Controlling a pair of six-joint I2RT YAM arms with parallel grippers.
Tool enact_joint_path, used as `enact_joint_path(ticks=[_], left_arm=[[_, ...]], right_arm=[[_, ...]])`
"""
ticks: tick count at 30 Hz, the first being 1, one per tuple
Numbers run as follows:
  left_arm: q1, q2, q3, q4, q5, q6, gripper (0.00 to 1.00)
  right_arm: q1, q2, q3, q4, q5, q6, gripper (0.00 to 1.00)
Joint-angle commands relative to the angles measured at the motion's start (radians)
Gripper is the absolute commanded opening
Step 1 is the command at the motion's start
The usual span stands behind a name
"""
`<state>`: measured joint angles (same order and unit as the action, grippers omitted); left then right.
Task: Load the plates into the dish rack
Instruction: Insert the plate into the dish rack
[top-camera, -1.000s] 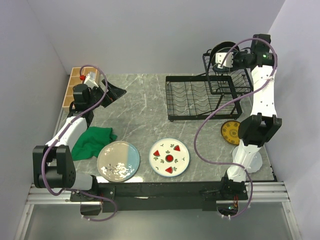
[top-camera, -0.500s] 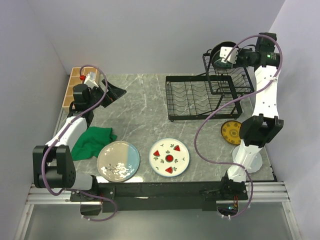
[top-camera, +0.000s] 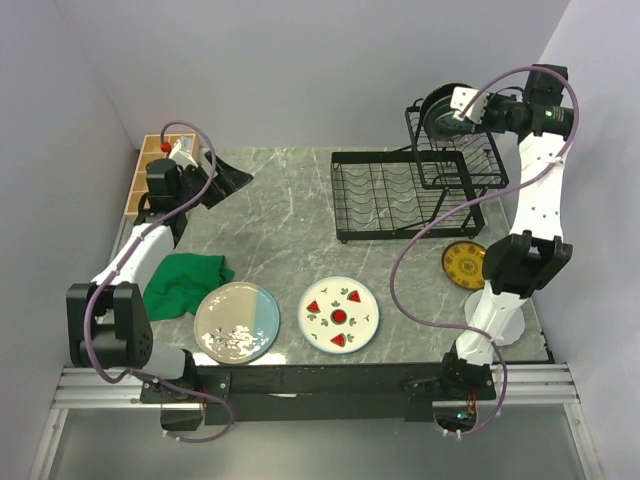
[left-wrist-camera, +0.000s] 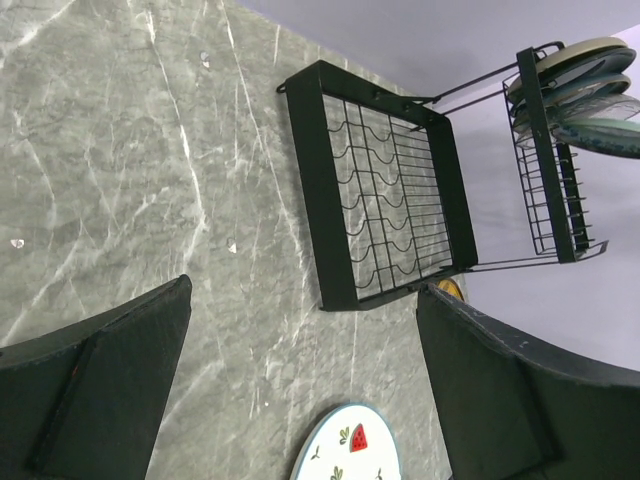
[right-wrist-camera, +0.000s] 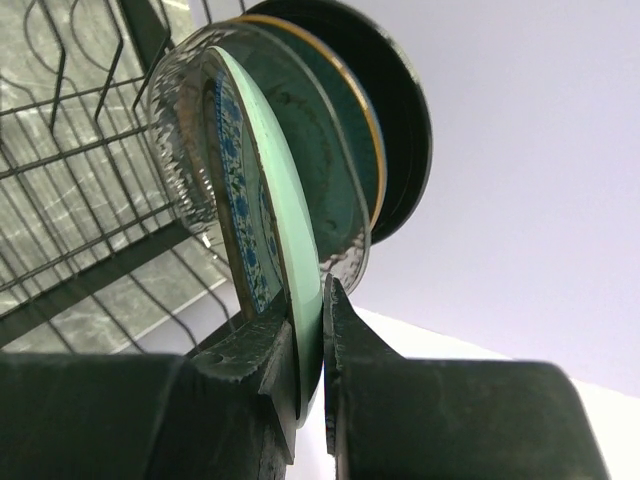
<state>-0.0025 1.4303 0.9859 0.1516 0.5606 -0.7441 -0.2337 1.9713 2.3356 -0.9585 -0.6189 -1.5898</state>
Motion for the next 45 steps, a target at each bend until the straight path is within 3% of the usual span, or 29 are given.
enact_joint_path(ticks=[1,19,45], left_arm=[[0.001,0.036,0.059,0.016,0.019,0.008,0.99],[-0.050,0.243,0.342,-0.086,0.028,0.023,0.99],[-0.053,0.220,0.290,-0.064,0.018,0.015,0.99]], right_arm=[[-0.019,-0.098,0.011,-0.031,-0.025,-0.025,0.00],[-0.021,-0.098,-0.010,-0.026,-0.070,-0.039,0.00],[0.002,0.023,0.063,-0.046,-0.082,-0.160,0.00]])
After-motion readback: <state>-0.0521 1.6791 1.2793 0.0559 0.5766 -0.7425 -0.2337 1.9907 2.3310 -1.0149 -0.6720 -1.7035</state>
